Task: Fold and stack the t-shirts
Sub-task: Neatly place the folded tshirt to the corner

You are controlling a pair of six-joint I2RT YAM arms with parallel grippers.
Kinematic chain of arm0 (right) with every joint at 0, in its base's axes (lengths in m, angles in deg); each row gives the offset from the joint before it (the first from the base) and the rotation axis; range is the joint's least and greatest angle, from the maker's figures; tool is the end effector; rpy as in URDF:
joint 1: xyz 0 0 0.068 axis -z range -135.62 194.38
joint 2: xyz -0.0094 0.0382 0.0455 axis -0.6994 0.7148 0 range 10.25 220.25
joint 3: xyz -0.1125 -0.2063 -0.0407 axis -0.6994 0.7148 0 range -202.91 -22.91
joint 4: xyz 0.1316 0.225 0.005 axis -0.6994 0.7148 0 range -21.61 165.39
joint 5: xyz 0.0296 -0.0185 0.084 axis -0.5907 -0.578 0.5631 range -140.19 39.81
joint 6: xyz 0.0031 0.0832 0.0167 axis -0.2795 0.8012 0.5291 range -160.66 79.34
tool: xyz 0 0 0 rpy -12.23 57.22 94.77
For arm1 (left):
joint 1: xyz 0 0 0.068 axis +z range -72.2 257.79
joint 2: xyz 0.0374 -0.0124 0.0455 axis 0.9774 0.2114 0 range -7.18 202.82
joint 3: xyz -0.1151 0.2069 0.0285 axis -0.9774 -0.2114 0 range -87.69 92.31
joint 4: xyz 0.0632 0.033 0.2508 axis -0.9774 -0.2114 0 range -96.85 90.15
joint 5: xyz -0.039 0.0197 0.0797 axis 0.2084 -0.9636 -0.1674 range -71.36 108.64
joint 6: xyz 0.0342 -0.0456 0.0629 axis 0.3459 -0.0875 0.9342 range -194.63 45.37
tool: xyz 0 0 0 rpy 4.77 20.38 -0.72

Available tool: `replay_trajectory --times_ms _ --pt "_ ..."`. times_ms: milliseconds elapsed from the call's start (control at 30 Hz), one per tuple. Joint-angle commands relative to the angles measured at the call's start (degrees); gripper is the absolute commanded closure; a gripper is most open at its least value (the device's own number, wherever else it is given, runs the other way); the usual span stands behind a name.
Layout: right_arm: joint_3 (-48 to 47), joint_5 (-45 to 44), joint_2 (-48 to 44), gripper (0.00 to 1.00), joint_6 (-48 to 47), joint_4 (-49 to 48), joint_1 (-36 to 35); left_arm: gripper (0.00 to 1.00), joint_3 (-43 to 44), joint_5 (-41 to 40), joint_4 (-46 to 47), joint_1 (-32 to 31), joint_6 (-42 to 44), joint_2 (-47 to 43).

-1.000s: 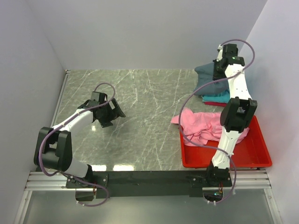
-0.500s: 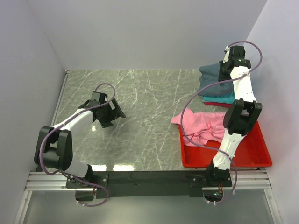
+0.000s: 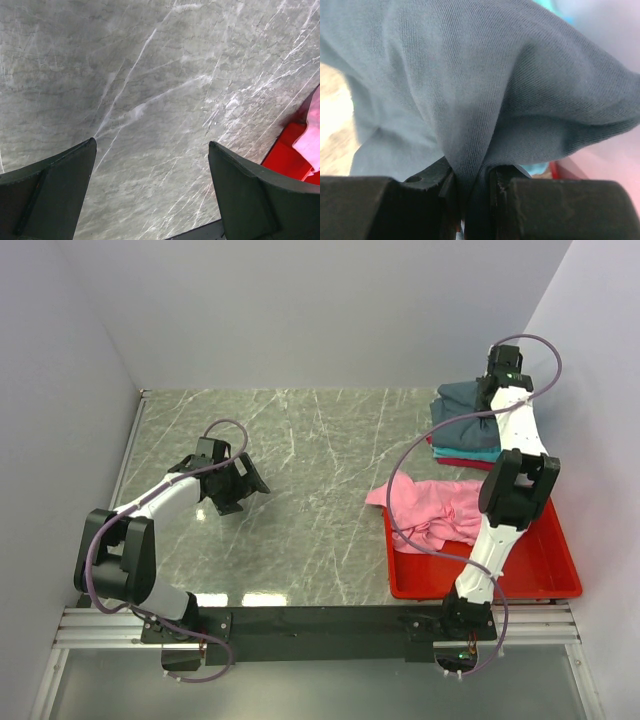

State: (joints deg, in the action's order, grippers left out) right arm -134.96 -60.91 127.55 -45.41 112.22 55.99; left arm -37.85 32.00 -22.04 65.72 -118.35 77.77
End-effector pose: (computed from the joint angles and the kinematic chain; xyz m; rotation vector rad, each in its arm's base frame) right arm 0.4574 -0.1083 0.2425 0.2310 2.4279 -0.3559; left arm 0.3027 -0.0825 0.1262 -0.6400 2.5953 -0.6433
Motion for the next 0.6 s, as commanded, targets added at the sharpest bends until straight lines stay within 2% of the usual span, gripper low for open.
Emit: replay_trajectory --times_ms 0,267,300,333,367,400,567 --pt "0.1 -9.2 1.7 1.0 0.1 -5.4 0.5 0.01 -0.4 0.8 -0.3 -0.1 0.0 -0.7" --pt "4.5 -14.5 5.8 1.0 1.1 -7.8 0.5 0.01 -0.6 0.3 -2.1 -0.1 0.5 -1.7" --pt "4.9 -14.4 6.4 0.96 1.5 -8.1 0.5 0.01 -0.6 0.3 -2.2 0.0 0.5 -1.7" --pt "5.2 -14.0 6.9 0.85 1.8 -8.2 0.7 0.01 -0.5 0.3 -2.3 0.0 0.6 -1.8" --pt "5.0 -13.6 7.3 0.72 2.0 -7.9 0.7 0.01 -0.5 0.4 -2.4 0.0 0.6 -1.7" --pt "4.7 -13.5 8.0 0.55 2.9 -7.3 0.6 0.01 -0.5 0.4 -2.4 0.0 0.6 -1.6" --pt "6.4 -12.9 5.4 0.37 4.0 -8.7 0.4 0.01 0.1 0.5 -2.3 0.0 0.7 -1.6"
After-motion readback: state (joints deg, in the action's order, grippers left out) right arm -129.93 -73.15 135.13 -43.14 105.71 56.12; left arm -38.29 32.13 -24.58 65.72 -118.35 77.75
